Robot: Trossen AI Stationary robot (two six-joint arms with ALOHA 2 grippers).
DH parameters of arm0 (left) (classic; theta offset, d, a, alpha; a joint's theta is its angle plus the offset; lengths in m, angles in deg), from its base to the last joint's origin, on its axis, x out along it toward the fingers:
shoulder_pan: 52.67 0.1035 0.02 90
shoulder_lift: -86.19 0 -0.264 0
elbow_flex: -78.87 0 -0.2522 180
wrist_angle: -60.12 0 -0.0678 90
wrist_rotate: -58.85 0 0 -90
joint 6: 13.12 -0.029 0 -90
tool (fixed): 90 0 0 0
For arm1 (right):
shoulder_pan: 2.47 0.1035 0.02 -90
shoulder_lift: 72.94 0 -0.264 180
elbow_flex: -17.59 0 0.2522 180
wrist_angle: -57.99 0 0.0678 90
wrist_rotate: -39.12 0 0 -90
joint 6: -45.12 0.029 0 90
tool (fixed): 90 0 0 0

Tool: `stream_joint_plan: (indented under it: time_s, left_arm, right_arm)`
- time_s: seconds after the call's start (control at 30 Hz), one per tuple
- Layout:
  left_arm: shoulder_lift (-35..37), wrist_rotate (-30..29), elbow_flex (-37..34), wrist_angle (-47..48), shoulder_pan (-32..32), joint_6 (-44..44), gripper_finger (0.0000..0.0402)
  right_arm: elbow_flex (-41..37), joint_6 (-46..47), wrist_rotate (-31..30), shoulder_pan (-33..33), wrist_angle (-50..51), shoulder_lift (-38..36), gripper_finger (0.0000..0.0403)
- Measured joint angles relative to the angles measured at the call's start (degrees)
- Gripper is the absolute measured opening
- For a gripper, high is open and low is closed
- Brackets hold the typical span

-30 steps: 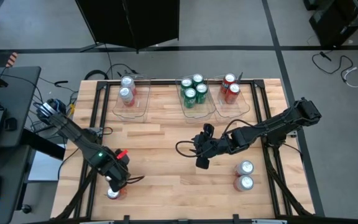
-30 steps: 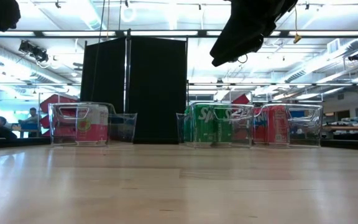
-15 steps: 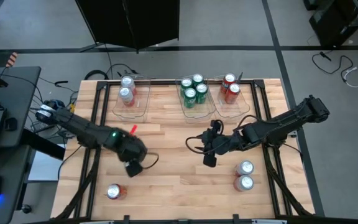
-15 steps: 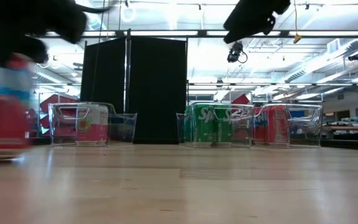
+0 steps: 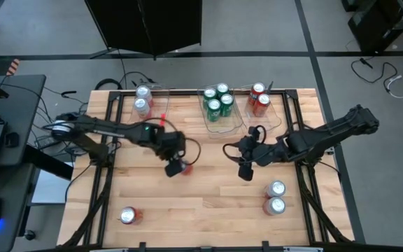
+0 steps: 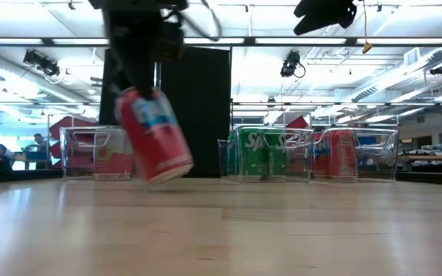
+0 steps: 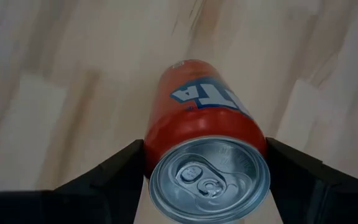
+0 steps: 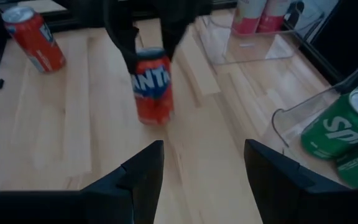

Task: Sort soda cans
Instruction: Put the top orange soda can into the right transparent bin

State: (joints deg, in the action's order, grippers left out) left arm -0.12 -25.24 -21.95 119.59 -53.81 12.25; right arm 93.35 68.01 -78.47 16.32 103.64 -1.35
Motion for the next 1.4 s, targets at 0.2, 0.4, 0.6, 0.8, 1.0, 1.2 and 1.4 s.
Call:
stream_joint_plan:
  time_s: [0.2, 0.4, 0.6, 0.8, 1.0, 1.2, 1.4]
  left_arm:
    - [-10.1, -0.7, 16.8, 11.4, 3.7, -12.6, 0.0281]
    - [-21.6, -3.9, 34.5, 21.8, 5.6, -22.5, 0.0281]
    - [-32.5, -6.5, 46.4, 24.7, 5.5, -29.1, 0.0281]
    - [-38.8, -6.5, 52.6, 24.7, 5.1, -33.2, 0.0281]
    - [-39.5, -6.6, 53.6, 24.5, 5.3, -34.4, 0.0281]
    - [-39.5, -6.8, 53.6, 24.7, 5.5, -35.7, 0.0281]
    - [-39.6, -7.3, 53.6, 24.3, 5.5, -36.7, 0.0291]
  right_arm:
    - [0.0, -0.4, 0.0, -0.8, 0.5, -1.8, 0.0209]
    - [0.0, -0.6, -2.7, -2.6, 4.2, -4.3, 0.0209]
    - [0.0, -0.3, -3.1, -6.2, 7.3, -7.0, 0.0209]
    - [0.0, -2.9, -3.0, -9.6, 8.8, -9.1, 0.0209]
    - [0.0, -4.6, -1.8, -11.6, 9.0, -9.9, 0.0209]
    - [0.0, -6.2, -1.3, -13.1, 9.0, -9.9, 0.0209]
    - [0.0, -6.3, -1.3, -14.0, 9.0, -9.9, 0.0209]
